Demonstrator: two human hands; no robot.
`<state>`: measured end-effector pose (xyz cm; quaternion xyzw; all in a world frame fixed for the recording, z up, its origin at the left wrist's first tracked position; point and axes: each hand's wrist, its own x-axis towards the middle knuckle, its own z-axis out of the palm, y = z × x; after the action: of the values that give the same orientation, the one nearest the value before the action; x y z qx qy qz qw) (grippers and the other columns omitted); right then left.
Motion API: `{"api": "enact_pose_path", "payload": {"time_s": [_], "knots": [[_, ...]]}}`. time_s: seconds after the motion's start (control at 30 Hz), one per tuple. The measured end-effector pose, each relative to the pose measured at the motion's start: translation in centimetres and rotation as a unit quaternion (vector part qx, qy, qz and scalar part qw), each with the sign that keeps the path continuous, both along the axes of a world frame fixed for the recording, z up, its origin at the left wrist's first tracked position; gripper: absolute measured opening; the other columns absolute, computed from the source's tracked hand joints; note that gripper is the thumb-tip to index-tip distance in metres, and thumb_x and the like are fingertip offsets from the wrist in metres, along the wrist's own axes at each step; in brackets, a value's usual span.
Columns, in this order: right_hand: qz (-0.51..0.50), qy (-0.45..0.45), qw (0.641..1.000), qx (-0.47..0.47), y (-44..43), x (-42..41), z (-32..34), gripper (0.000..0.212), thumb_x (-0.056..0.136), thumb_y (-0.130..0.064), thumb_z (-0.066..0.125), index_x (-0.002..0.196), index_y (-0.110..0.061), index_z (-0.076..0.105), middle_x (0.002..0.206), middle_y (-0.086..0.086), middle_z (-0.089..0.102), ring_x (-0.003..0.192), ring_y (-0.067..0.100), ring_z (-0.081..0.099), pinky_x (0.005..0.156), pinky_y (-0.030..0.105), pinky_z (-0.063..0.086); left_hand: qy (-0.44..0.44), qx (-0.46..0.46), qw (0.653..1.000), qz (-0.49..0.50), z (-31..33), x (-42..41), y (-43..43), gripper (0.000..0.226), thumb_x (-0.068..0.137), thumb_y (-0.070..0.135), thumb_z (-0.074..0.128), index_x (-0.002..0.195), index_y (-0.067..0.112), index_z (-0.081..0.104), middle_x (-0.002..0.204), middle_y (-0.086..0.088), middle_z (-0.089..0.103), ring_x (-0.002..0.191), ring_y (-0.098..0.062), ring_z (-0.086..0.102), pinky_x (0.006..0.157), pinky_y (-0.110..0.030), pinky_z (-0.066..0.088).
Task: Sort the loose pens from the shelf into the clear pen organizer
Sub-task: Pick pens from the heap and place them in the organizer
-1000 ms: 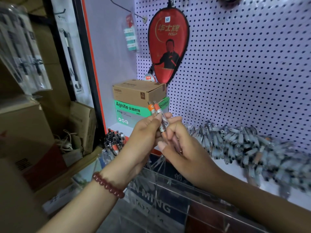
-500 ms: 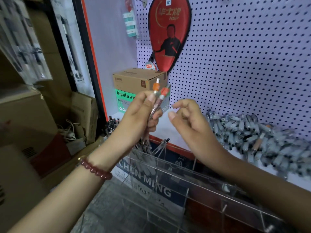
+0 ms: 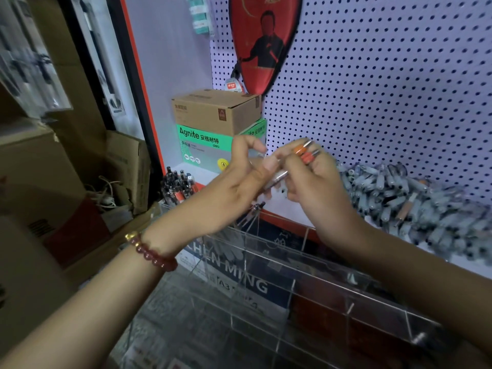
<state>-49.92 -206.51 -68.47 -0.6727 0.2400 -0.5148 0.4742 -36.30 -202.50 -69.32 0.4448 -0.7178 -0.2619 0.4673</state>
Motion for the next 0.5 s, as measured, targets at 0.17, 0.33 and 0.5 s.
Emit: {"api": "enact_pose_path", "payload": {"time_s": [0.17,0.33,0.5], "knots": [[-0.095,-0.092,0.991,-0.021,-1.6,-1.5,0.2,0.021,0.095,0.001,0.043,0.079,-0.011,0.049,0.053,0.003,0.038,0.034,0.005,0.031,0.036,0.015,0.028,-0.218,-0.028,0.969,0.116,-0.7,3.1,-1.7,0.025,0.094,0.022,0.056,0.117,0.029,0.048,0.111,0.004,0.059,0.099,0.001,0.055,0.081,-0.026,0.046],[-0.093,-0.133,0.987,-0.021,-2.2,-2.0,0.0,0.011,0.086,-0.008,0.045,0.076,-0.010,0.050,0.050,-0.005,0.042,0.032,0.008,0.032,0.035,0.018,0.027,-0.348,-0.005,0.927,0.141,-2.2,2.5,-2.2,0.026,0.083,0.041,0.069,0.106,0.030,0.061,0.105,0.016,0.055,0.073,0.006,0.049,0.070,-0.025,0.034],[-0.113,-0.097,0.987,-0.056,-2.4,-2.0,-0.4,0.014,0.088,-0.006,0.045,0.077,-0.011,0.050,0.055,0.000,0.042,0.035,0.007,0.035,0.036,0.019,0.032,-0.373,-0.061,0.908,0.178,-3.1,2.3,-2.6,0.010,0.081,0.034,0.072,0.085,0.027,0.067,0.097,0.011,0.067,0.074,-0.003,0.055,0.076,-0.026,0.037]]}}
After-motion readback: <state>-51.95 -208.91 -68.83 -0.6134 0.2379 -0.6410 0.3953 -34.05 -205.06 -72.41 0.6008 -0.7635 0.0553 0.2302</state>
